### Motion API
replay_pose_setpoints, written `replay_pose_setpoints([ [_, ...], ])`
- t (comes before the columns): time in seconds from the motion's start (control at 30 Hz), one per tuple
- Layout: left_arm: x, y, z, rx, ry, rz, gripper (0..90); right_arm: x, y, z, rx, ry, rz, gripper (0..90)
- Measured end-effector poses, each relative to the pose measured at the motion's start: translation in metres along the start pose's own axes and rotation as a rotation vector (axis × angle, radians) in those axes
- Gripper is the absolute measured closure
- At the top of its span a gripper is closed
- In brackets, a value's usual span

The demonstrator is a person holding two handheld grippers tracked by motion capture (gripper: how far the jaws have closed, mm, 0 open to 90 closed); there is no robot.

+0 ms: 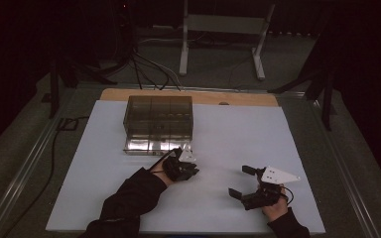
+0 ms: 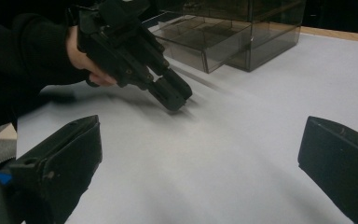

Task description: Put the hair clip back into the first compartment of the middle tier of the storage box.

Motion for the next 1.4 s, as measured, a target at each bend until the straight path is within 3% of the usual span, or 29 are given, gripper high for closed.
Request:
replay_pose_setpoints([
  [0.7,0.0,0.036,-0.01,0.006,-0.022,-0.009,78.4,0.0,-0.001,0.001,0.001,0.003,0.001,0.0],
  [1.4,0.002,0.071,-0.005,-0.017,0.005,-0.041,78.5,0.0,-0.001,0.001,0.003,0.003,0.002,0.0],
])
Point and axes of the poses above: each handheld gripper's, and its own axes: y roughly backward along the jaws, x roughly out of its underside, z roughly to its left, the point moved 3 cm from there along -y, roughly forward along the jaws, and after that the axes turned 13 degrees about x, right-handed, at the moved point
